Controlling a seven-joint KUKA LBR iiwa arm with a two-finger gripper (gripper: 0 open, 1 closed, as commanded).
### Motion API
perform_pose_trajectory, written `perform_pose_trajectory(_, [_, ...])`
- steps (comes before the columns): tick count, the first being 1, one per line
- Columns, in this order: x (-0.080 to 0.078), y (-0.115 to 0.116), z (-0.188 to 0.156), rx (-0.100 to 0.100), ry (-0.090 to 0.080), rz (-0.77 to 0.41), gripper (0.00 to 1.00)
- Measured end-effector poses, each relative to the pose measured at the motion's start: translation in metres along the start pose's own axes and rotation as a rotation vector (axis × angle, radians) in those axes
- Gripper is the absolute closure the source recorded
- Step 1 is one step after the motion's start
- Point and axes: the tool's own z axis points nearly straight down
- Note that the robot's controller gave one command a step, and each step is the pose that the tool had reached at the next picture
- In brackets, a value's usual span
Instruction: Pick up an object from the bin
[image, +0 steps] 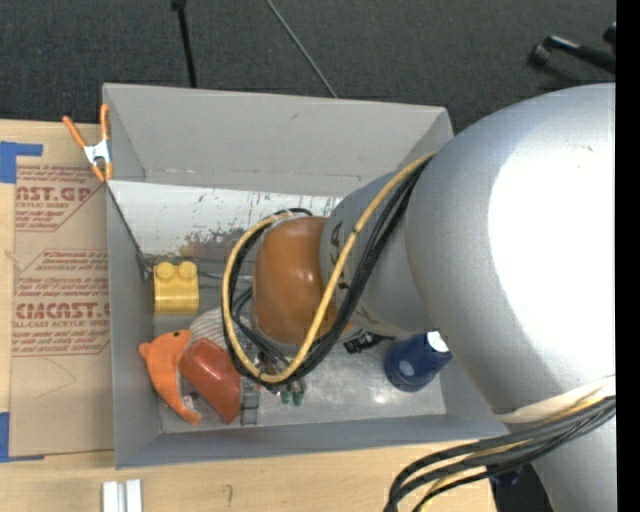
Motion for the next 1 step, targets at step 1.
perform_pose_trajectory(1, [-0.0047, 0.0001, 0.0004, -0.001, 0.001, 0.002, 1.00])
